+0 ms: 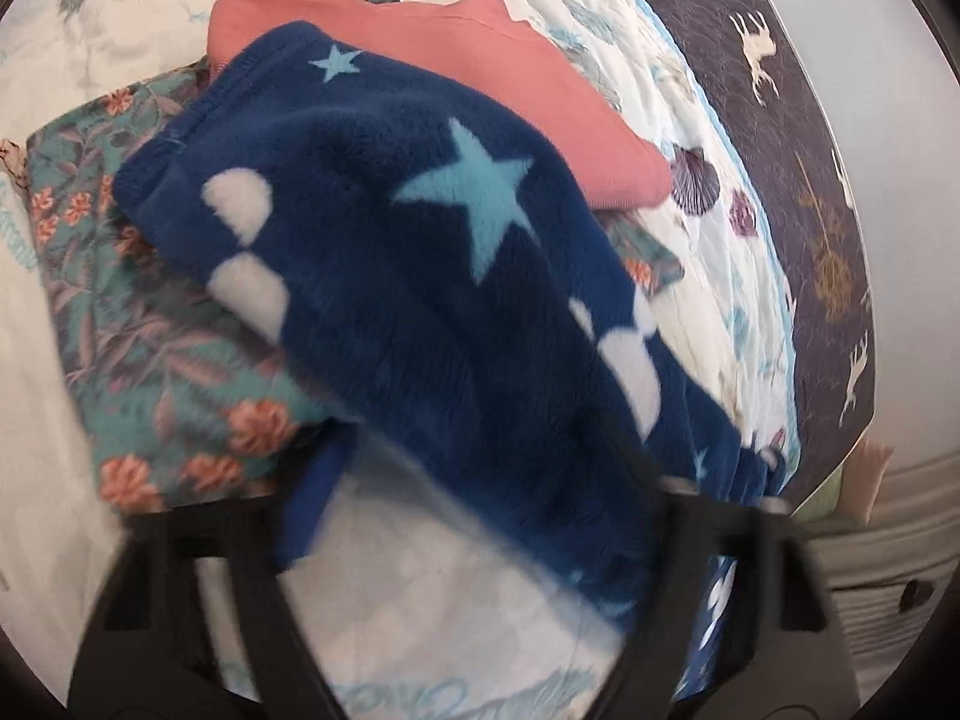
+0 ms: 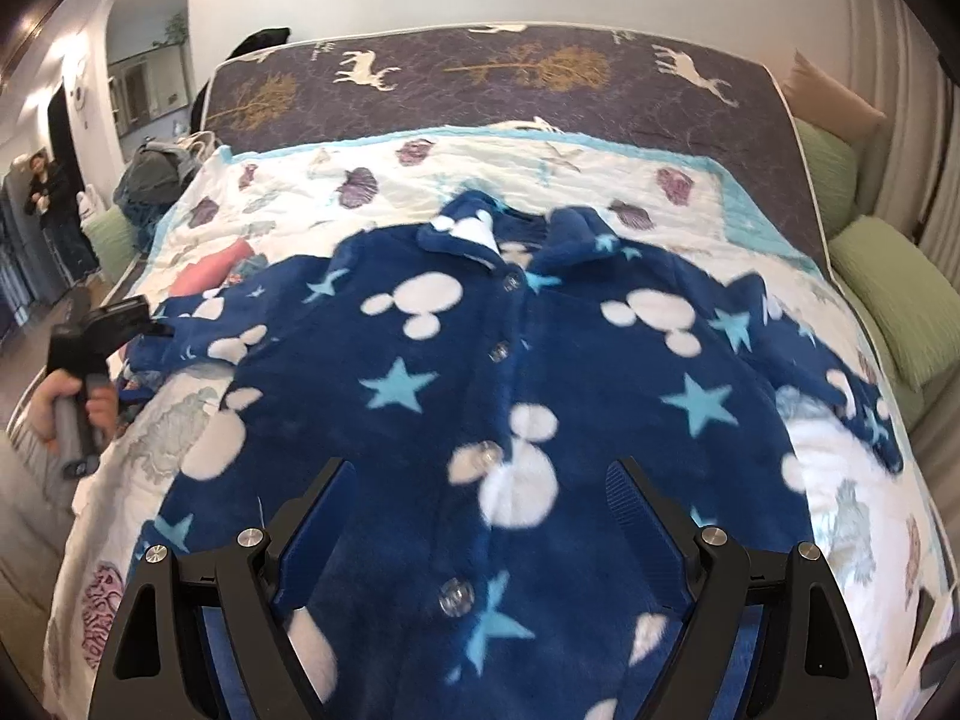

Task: Fold small clothes

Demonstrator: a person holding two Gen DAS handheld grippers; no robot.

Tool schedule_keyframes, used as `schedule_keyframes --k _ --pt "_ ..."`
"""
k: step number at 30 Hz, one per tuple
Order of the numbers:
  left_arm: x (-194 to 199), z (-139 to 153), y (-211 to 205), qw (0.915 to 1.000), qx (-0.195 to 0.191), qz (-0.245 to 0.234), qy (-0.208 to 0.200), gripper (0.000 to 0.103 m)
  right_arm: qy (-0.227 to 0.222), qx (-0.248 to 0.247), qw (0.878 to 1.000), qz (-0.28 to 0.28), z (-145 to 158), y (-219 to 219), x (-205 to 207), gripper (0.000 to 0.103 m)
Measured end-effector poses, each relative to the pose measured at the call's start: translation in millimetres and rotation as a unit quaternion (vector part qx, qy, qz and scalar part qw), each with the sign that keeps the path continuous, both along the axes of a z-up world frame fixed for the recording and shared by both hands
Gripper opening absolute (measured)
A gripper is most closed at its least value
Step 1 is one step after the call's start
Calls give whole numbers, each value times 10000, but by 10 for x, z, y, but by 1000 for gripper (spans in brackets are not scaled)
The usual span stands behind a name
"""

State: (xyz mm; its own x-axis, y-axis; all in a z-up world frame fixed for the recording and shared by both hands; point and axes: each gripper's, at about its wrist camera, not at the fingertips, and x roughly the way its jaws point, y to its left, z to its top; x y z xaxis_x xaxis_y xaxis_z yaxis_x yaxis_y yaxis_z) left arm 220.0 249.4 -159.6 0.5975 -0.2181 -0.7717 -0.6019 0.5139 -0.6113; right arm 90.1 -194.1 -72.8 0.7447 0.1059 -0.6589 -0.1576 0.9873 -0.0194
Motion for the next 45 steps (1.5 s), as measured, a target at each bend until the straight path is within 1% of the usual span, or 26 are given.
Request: schedule_keyframes --k 1,2,5,9,10,14,16,17,18,19,21,23,24,25,26,28,29,30,32,33,35,36,38,39,43,45 --pt "21 -2 1 10000 -14 -53 -19 30 -15 -38 10000 19 3 12 10 87" --pt "57 18 -8 9998 -33 -182 -74 17 -28 -63 10000 36 3 15 13 87" --pt "78 275 -53 9983 407 -282 -301 13 -15 -45 10000 30 0 -24 21 87" --pt "119 909 -278 9876 1293 -419 -784 12 -3 145 9999 -41 6 -158 -10 87" --pt "137 1000 -312 9850 1407 -453 -888 12 -17 153 9999 -80 8 -188 -19 87" --pt "201 1528 -761 9643 2040 -802 -1484 12 -34 346 9993 -170 46 -352 -89 87" --pt "265 1730 -1176 9467 2392 -1201 -1791 12 -70 428 9989 -181 65 -434 -129 87" --pt "301 1809 -1485 9330 2619 -1540 -1929 12 -103 421 9988 -214 72 -469 -142 87" --pt "327 1842 -1674 9238 2761 -1751 -1994 12 -140 389 9988 -276 80 -513 -150 87" --pt "329 1859 -2039 9042 3039 -2159 -2087 12 -150 366 9986 -355 80 -563 -150 87" --pt "259 1773 -2770 8519 3622 -3080 -2197 12 -112 413 9979 -495 76 -669 -148 87" --pt "115 1622 -3275 8037 3997 -3831 -2180 12 -40 518 9965 -647 63 -796 -158 87" --pt "-10 1442 -3631 7672 4268 -4303 -2099 13 -20 543 9961 -702 53 -847 -168 87" --pt "-79 1326 -3817 7448 4423 -4561 -2041 19 -7 553 9955 -767 42 -903 -184 87" --pt "-178 1164 -4027 7162 4603 -4871 -1947 28 1 538 9950 -845 31 -964 -212 87" --pt "-336 976 -4220 6867 4813 -5142 -1796 40 17 498 9942 -955 16 -1056 -246 87" --pt "-404 932 -4269 6793 4880 -5192 -1755 45 30 481 9937 -1011 6 -1105 -260 87" --pt "-475 902 -4262 6757 4904 -5225 -1732 46 43 469 9933 -1055 0 -1151 -271 87" --pt "-567 929 -4152 6828 4794 -5237 -1724 48 52 459 9929 -1101 -5 -1199 -266 87" --pt "-630 978 -4052 6891 4697 -5236 -1742 49 50 455 9931 -1084 0 -1205 -250 87" --pt "-741 1044 -3886 6998 4627 -5129 -1818 59 32 434 9942 -981 16 -1176 -206 87" --pt "-813 1098 -3785 7072 4584 -5040 -1890 62 8 383 9954 -880 33 -1127 -163 87" --pt "-860 1207 -3497 7306 4496 -4758 -1940 68 -60 197 9978 -638 66 -978 -81 87" --pt "-866 1253 -3362 7449 4433 -4596 -1935 68 -126 51 9989 -447 89 -862 -37 87" --pt "-620 1234 -2710 8325 3965 -3541 -1562 69 -286 -389 9979 426 159 -307 115 87" --pt "-475 1113 -2485 8670 3731 -3025 -1328 68 -247 -429 9949 883 197 13 220 85"
